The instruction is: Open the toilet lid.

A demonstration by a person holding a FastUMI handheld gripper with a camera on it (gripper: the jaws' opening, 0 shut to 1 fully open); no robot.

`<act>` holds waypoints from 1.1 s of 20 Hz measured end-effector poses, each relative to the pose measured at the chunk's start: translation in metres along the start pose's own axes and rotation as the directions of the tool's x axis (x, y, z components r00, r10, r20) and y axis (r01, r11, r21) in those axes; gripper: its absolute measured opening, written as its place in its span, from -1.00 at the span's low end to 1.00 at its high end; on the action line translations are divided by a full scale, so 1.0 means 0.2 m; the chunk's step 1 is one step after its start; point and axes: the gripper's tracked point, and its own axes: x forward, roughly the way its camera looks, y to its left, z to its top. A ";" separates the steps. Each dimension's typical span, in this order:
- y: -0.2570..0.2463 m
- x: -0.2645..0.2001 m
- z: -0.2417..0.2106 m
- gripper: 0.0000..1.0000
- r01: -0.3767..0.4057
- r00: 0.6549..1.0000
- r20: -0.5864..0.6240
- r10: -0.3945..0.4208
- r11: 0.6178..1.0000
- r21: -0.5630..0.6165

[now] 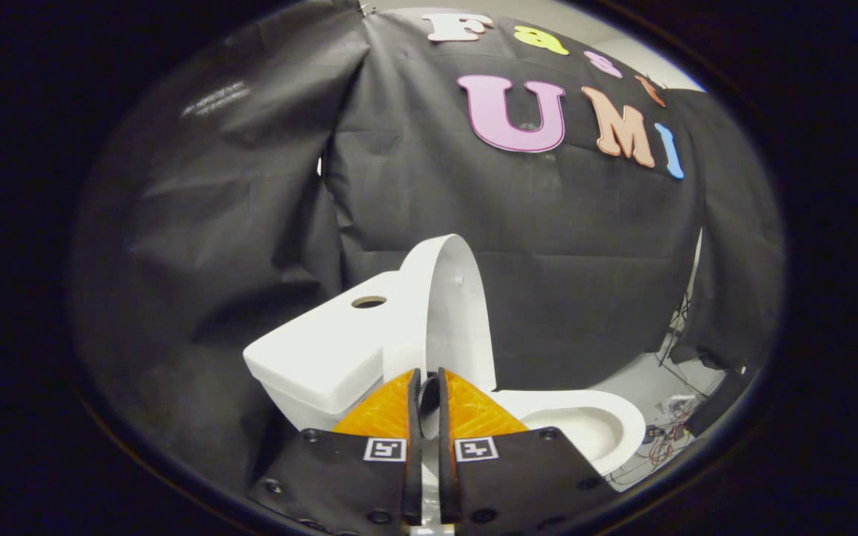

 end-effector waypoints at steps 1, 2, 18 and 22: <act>0.00 0.00 0.00 -0.81 0.006 1.000 -0.005 -0.006 1.000 -0.010; 0.00 0.00 0.01 -0.81 0.016 1.000 0.004 -0.016 1.000 -0.017; 0.18 -0.18 0.11 0.80 -0.154 0.986 0.051 0.160 0.982 -0.110; 0.10 -0.30 0.15 0.89 -0.219 0.969 0.074 0.234 0.960 -0.176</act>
